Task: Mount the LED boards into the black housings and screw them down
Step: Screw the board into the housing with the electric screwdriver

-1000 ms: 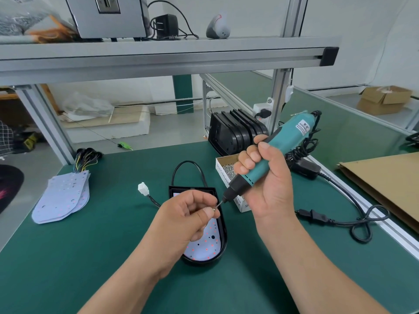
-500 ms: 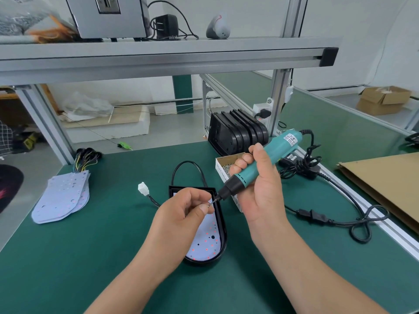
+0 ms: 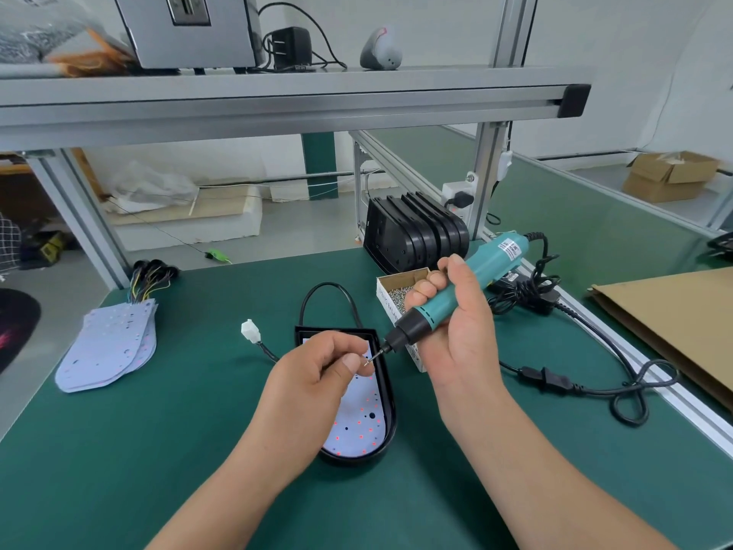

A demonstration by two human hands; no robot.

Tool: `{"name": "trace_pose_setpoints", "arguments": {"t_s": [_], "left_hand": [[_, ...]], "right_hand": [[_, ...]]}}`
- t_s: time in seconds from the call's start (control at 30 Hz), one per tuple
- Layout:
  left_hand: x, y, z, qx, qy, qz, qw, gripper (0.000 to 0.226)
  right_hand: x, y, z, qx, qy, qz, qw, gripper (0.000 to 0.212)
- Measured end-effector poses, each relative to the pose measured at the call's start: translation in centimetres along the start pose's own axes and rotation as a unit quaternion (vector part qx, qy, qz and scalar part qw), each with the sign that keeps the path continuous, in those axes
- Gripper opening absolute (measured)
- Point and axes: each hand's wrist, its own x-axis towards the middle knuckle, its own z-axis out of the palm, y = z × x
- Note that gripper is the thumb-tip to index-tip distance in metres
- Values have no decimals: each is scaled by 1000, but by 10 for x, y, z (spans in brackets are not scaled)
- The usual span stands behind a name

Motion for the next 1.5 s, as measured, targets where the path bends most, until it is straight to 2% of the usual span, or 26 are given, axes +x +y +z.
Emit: {"name": "trace_pose_setpoints", "arguments": {"t_s": [0.13, 0.23, 0.3, 0.37, 0.4, 0.43, 0.53, 0.63, 0.73, 0.8, 1.0, 1.5], "left_hand": [[5, 1, -6, 10, 57, 6, 998, 34], [16, -3, -17, -47, 121, -49, 990, 40], [23, -8, -25, -75, 138, -89, 984, 35], [27, -12, -31, -73, 146, -113, 980, 19], [29, -14, -35, -67, 144, -122, 980, 11], [31, -17, -37, -50, 136, -127, 981, 14], [33, -28, -44, 56, 88, -121, 987, 38], [34, -36, -46, 149, 50, -134, 978, 64], [32, -40, -41, 185, -15, -147, 972, 73], [31, -43, -37, 204, -43, -147, 967, 69], [37, -50, -36, 206, -42, -145, 967, 52], [37, -49, -34, 209, -46, -156, 964, 47]], "right_hand": [[-1, 0, 0, 1, -6, 5, 1000, 17], [-2, 2, 0, -8, -13, 15, 1000, 13], [-3, 4, 0, -17, -22, 23, 999, 11], [-5, 7, 0, -38, -38, 25, 998, 11], [-7, 9, -1, -51, -48, 26, 997, 10], [-8, 11, -1, -64, -60, 28, 996, 9], [-13, 18, -3, -89, -93, 36, 991, 6], [-16, 24, -4, -108, -110, 51, 987, 7], [-18, 28, -6, -131, -120, 57, 982, 8], [-19, 30, -6, -140, -124, 61, 980, 9], [-22, 33, -5, -154, -131, 61, 977, 9], [-28, 38, -3, -178, -169, 62, 967, 11]]}}
